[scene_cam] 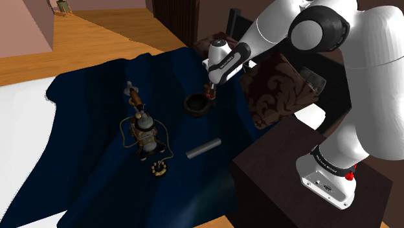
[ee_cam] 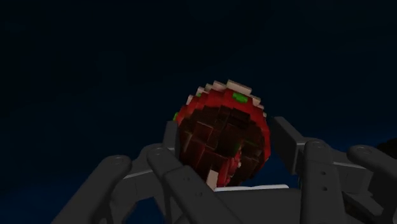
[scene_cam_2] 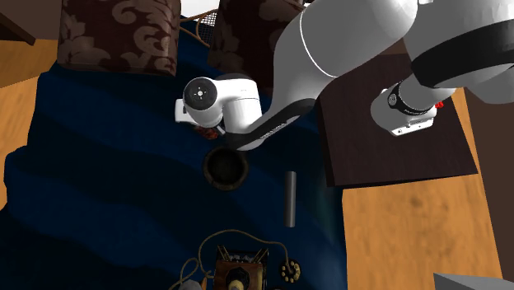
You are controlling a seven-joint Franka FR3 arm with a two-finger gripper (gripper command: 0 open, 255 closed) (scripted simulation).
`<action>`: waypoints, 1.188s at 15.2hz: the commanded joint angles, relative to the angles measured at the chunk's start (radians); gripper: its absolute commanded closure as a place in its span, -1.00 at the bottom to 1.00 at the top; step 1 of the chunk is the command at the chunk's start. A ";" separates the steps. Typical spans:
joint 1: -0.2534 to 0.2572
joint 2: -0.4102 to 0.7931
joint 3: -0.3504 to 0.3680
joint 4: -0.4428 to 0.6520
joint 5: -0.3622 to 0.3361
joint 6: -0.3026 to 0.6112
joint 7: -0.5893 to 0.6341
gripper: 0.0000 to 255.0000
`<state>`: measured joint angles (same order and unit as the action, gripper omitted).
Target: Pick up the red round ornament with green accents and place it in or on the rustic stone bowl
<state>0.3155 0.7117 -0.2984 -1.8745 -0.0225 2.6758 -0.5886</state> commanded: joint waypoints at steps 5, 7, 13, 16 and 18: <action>0.017 -0.057 -0.004 -0.025 -0.009 -0.053 -0.004 1.00; 0.021 -0.079 -0.009 -0.030 -0.013 -0.070 -0.004 1.00; 0.032 -0.142 -0.022 -0.038 -0.025 -0.124 -0.007 1.00; 0.038 -0.173 -0.028 -0.040 -0.031 -0.152 -0.008 1.00; 0.041 -0.192 -0.032 -0.039 -0.035 -0.171 -0.008 1.00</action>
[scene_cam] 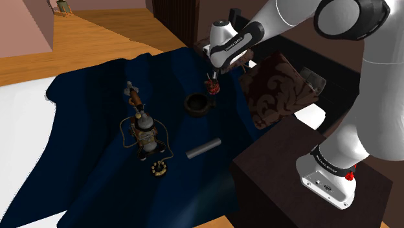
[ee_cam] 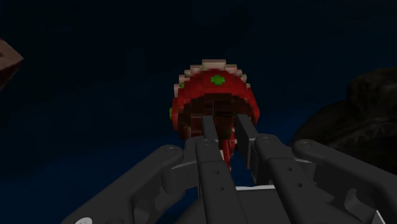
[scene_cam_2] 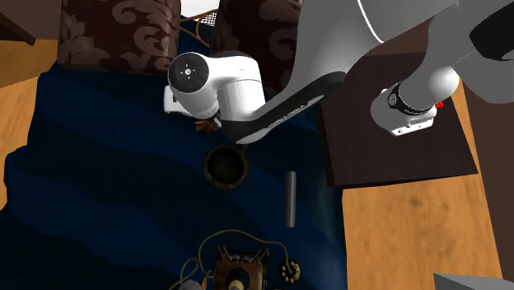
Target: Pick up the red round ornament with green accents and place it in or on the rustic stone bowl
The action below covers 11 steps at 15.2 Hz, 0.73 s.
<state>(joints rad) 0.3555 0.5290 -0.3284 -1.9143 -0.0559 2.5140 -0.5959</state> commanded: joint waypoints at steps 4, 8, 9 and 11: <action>0.008 -0.047 -0.009 0.003 -0.010 -0.049 -0.002 1.00; 0.014 -0.083 -0.016 0.010 -0.019 -0.090 -0.003 1.00; 0.015 -0.092 -0.017 0.012 -0.021 -0.101 -0.004 1.00; 0.018 -0.108 -0.020 0.017 -0.025 -0.122 -0.004 1.00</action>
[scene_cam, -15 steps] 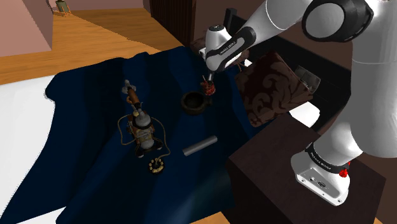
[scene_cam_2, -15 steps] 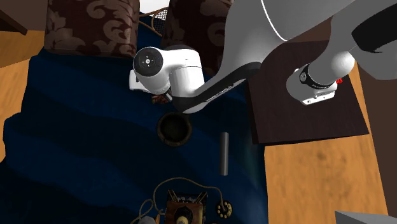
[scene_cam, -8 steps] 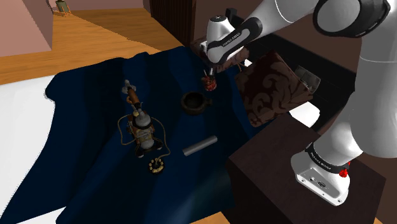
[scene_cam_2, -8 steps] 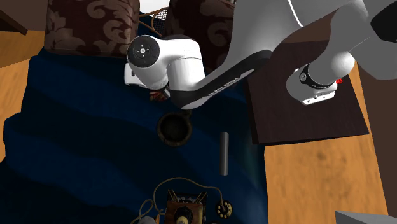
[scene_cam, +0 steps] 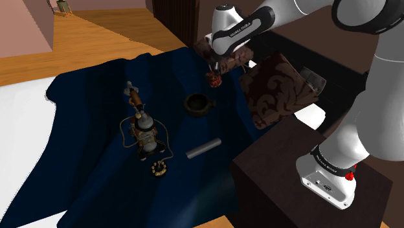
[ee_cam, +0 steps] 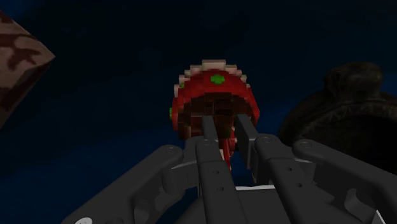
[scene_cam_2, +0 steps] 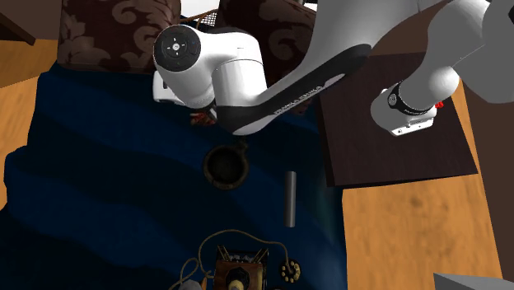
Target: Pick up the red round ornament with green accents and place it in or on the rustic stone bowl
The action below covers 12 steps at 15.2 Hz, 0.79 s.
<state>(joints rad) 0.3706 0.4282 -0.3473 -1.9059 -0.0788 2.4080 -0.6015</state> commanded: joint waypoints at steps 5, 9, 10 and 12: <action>0.045 -0.054 -0.001 -0.023 -0.026 -0.037 0.052 1.00; 0.120 -0.094 0.009 -0.090 -0.060 -0.025 0.156 1.00; 0.138 -0.102 0.013 -0.103 -0.068 -0.024 0.183 1.00; 0.173 -0.115 0.022 -0.127 -0.082 -0.022 0.236 1.00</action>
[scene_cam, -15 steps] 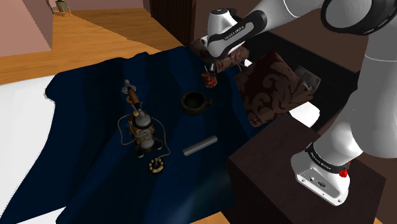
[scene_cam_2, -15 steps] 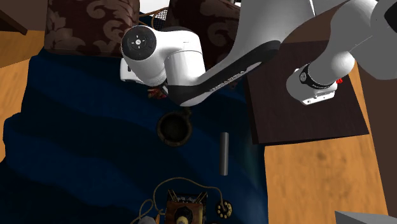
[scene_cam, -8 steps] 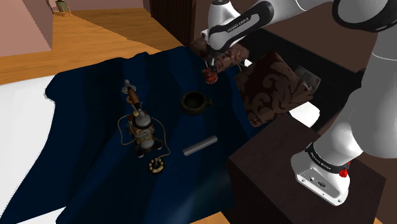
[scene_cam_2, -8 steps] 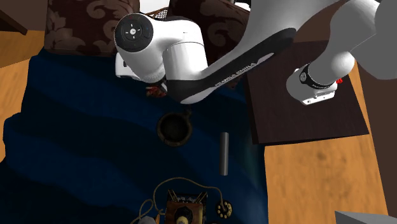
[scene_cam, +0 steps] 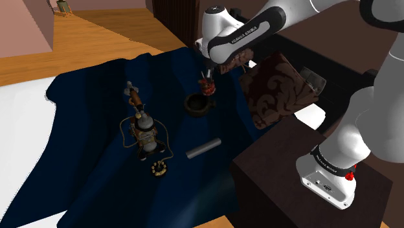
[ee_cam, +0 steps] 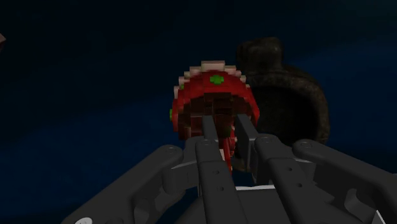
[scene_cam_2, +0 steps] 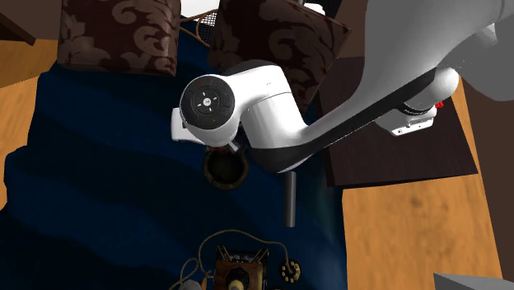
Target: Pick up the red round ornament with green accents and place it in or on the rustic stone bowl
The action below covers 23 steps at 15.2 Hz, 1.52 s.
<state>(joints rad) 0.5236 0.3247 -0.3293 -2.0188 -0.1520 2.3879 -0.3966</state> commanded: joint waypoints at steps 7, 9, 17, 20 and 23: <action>0.053 0.023 0.019 -0.046 -0.016 0.054 0.093 1.00; 0.051 0.042 0.021 -0.049 -0.013 0.076 0.095 1.00; 0.047 0.078 0.025 -0.053 -0.006 0.114 0.097 1.00; 0.048 0.078 0.024 -0.053 -0.006 0.114 0.097 1.00; 0.043 0.076 0.023 -0.054 -0.006 0.115 0.091 -1.00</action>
<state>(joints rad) 0.5674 0.3951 -0.3067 -2.0670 -0.1579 2.5042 -0.3061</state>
